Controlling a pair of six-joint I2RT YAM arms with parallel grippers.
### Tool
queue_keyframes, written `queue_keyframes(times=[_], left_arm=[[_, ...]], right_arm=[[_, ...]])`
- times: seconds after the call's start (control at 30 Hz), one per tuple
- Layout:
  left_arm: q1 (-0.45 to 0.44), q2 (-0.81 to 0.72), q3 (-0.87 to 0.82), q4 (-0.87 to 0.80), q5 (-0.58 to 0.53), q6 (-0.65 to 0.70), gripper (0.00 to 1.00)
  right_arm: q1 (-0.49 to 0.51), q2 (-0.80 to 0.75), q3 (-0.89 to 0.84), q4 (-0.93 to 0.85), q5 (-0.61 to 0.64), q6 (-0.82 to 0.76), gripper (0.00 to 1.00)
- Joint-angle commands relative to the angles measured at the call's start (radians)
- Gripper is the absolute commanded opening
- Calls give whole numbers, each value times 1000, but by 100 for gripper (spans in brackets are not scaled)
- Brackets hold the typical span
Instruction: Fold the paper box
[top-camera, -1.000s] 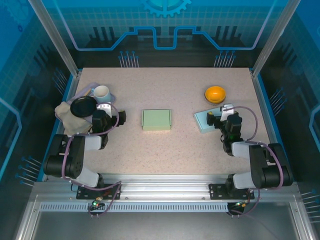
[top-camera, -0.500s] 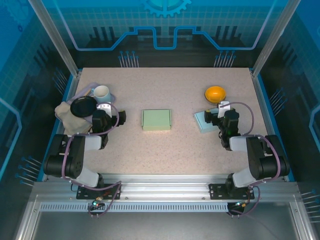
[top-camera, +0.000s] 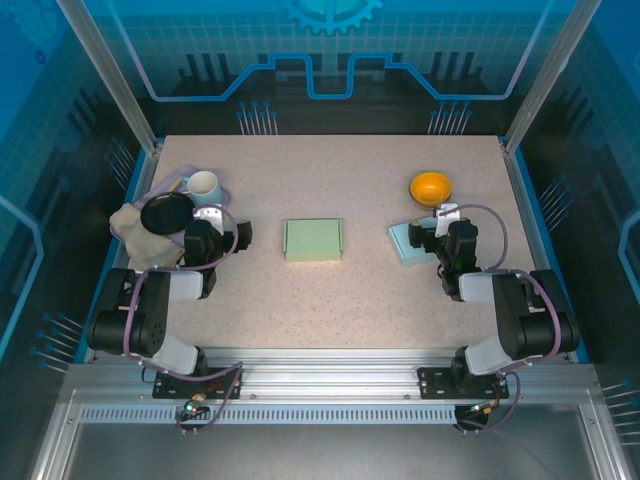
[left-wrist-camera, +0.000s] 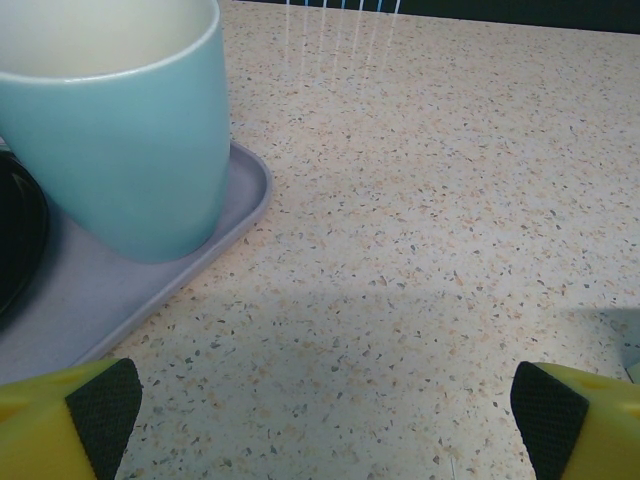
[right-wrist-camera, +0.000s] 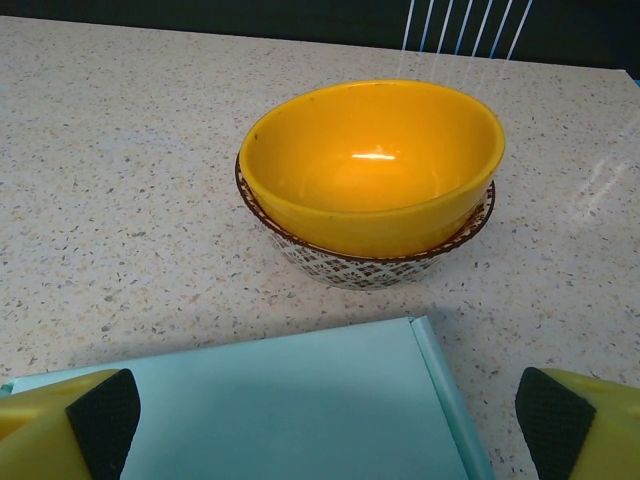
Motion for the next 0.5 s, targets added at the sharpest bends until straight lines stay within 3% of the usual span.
queue_keyframes(times=[0.0, 0.47], left_arm=[[2, 3, -3, 32, 19, 19, 99], [11, 8, 13, 3, 37, 13, 99]], right_arm=[[3, 6, 13, 1, 4, -3, 100], [4, 6, 13, 1, 5, -2, 100]])
